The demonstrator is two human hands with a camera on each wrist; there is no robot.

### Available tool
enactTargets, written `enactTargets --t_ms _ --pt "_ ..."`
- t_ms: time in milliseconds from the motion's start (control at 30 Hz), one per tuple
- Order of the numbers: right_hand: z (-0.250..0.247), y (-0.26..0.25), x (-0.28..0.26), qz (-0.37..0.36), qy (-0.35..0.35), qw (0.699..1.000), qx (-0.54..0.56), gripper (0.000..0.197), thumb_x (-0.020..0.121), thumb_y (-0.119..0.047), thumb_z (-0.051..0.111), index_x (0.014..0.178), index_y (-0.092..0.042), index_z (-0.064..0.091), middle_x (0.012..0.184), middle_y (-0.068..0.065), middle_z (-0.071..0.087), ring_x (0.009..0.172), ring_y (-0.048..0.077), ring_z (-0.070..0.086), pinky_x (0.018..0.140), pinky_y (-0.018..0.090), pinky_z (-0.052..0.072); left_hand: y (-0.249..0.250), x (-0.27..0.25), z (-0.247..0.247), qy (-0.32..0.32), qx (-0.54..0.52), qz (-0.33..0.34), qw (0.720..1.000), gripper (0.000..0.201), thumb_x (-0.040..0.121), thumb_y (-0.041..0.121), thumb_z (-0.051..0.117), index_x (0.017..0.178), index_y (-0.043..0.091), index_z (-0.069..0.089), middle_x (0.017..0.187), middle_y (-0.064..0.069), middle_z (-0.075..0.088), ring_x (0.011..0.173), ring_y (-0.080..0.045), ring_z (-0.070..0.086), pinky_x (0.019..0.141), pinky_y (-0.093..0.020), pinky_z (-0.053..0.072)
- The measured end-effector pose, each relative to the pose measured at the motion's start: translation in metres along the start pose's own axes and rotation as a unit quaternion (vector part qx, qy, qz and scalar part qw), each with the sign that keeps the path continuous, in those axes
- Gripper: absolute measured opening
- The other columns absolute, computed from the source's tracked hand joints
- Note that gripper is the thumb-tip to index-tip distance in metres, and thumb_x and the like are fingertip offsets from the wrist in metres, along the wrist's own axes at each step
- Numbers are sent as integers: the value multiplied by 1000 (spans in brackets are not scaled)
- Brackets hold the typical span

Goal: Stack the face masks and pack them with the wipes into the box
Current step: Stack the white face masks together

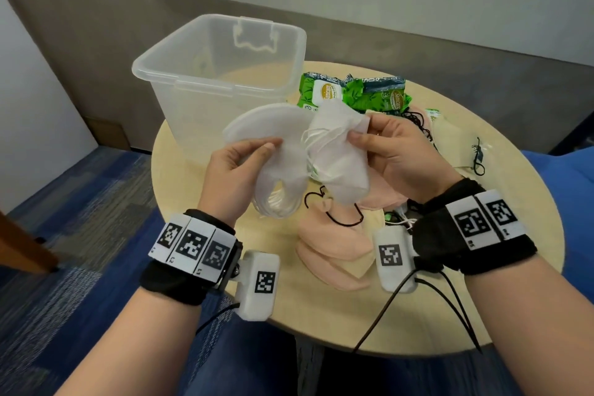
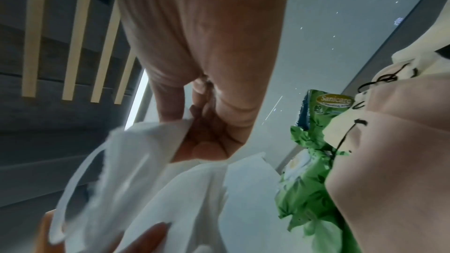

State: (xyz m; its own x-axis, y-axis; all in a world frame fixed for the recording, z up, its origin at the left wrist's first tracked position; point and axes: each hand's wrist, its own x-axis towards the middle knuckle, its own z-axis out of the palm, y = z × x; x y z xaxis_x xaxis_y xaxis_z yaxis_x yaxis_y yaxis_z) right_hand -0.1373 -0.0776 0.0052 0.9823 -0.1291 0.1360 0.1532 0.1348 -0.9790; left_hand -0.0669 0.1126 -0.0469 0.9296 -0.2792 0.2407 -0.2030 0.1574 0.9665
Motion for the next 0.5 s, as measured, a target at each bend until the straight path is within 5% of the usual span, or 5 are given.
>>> enactTargets --t_ms 67,167,333,500 --pt "5 -5 -1 -8 -24 1000 11 23 72 -3 56 94 -8 58 78 -3 72 76 8 68 71 21 55 5 -2 7 -21 -36 -10 999 18 91 14 55 95 7 72 91 -5 73 92 -12 66 83 -20 49" --pt "10 -7 -2 -22 -41 999 -15 33 74 1 59 102 -16 54 79 0 72 76 11 67 72 26 56 16 -6 16 -44 -95 -22 994 23 87 19 56 75 12 74 70 3 71 71 -9 65 66 -17 50" --pt "14 -2 -5 -42 -72 996 -27 48 74 10 55 110 -21 52 87 3 70 81 16 64 76 32 55 23 -8 23 -39 -68 17 997 11 86 9 59 81 7 69 62 10 68 62 0 60 60 -13 46" --pt "14 -3 -8 -41 -79 992 -91 40 74 8 55 105 -17 57 101 7 62 90 20 59 80 31 53 24 -5 20 -12 -93 -23 995 36 90 34 53 70 12 73 74 -10 67 71 -18 61 63 -23 48"
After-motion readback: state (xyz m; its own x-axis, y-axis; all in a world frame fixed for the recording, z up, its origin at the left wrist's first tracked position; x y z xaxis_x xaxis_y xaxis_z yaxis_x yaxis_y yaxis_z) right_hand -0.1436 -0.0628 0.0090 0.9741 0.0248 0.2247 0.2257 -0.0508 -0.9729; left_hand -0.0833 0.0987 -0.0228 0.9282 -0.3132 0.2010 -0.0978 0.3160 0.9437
